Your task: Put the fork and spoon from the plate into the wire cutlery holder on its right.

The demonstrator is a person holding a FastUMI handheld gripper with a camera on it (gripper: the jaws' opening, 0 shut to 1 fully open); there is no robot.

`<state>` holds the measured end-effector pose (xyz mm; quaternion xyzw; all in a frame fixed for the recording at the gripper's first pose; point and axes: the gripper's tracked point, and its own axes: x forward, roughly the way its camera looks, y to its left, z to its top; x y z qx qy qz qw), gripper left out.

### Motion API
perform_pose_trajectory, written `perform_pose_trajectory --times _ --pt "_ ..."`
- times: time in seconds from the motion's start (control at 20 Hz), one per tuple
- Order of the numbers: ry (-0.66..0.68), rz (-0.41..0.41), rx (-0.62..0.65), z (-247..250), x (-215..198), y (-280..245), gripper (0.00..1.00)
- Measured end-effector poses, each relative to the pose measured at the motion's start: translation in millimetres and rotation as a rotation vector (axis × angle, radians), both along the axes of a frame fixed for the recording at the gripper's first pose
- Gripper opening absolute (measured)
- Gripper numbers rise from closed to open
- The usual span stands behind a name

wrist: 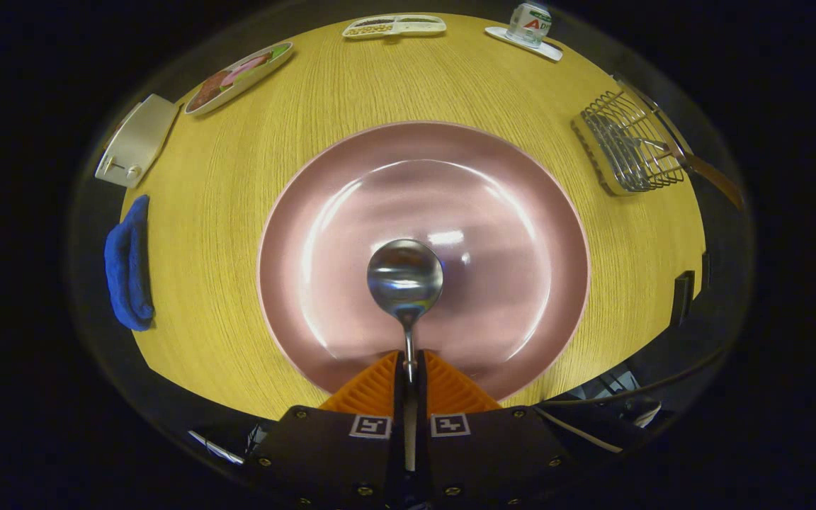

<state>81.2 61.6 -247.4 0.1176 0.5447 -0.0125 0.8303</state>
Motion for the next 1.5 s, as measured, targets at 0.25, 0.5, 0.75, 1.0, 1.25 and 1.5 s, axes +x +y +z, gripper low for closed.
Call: perform_pose_trajectory --times 0.25,0.5,0.75,1.0,1.25,1.5 --pt "0.008 0.012 -0.005 0.1 0.4 -0.1 0.06" --pt "0.009 0.028 -0.038 1.1 -0.7 -3.2 0.06" --pt "-0.005 0.03 -0.051 14.1 2.1 -3.2 0.06" --pt "-0.023 0.027 -0.076 34.7 3.8 -6.4 0.06" --pt "-0.058 0.007 -0.107 67.7 13.6 -20.7 0.06" --pt "-0.102 -0.036 -0.129 104.5 29.6 -47.3 0.06"
